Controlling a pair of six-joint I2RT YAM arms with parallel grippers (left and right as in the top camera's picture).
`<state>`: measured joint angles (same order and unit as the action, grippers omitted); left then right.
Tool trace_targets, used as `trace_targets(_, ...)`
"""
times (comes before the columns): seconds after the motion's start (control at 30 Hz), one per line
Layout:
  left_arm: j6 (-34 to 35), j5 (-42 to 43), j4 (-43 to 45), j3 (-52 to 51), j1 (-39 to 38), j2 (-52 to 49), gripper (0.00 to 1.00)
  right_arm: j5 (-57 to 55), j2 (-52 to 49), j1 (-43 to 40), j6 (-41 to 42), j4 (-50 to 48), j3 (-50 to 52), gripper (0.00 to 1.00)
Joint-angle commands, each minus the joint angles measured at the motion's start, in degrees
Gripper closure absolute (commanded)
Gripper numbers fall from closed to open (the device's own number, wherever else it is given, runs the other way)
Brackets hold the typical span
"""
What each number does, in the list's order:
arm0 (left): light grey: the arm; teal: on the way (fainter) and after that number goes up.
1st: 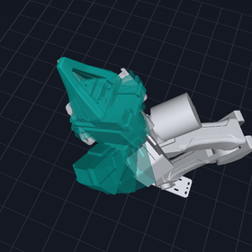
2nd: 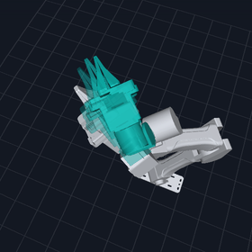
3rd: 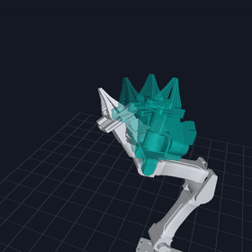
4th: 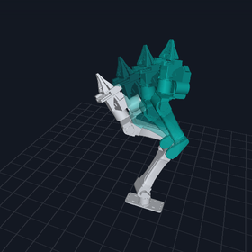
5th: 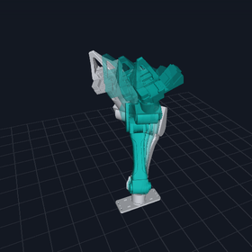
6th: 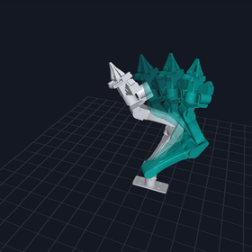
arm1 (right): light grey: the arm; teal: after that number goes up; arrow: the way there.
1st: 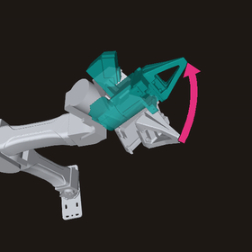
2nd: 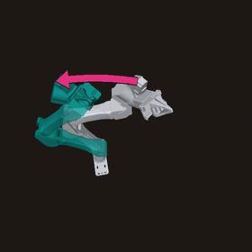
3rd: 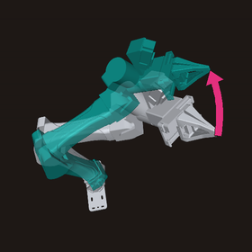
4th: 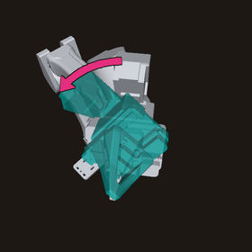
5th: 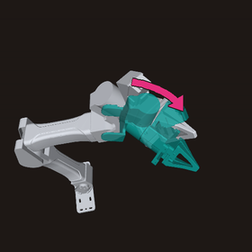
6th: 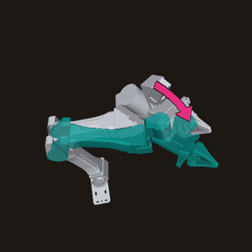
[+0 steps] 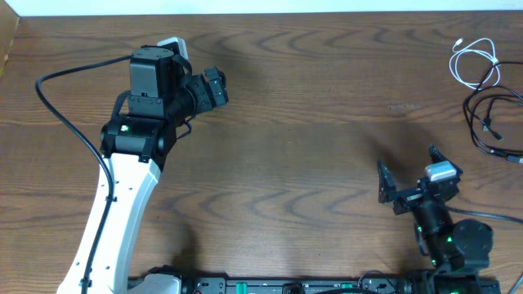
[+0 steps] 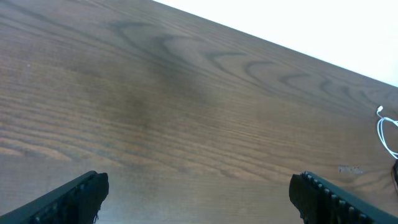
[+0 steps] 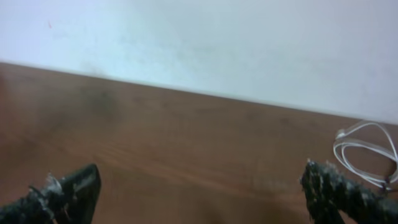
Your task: Untangle cables
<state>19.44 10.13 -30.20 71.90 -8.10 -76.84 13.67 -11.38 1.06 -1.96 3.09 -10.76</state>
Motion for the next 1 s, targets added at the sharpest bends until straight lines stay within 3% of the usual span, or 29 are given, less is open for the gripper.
trace_targets(0.0,-0.57,-0.74,0.00,0.33,-0.11,-0.42,0.02,0.07,3.93,-0.22,0.87,-4.72,6.67,0.01)
trace_targets(0.13,-0.57,-0.74,0.00,0.33,-0.11,-0.42,0.02,-3.32,6.75,-0.07,5.42,-6.08,10.47,0.01)
trace_targets(0.4,-0.57,-0.74,0.00,0.33,-0.11,-0.42,0.02,-7.82,10.51,1.73,5.53,1.07,10.45,0.01)
trace_targets(0.97,-0.57,-0.74,0.00,0.33,-0.11,-0.42,0.02,-7.74,11.06,1.66,5.55,0.76,10.45,0.01)
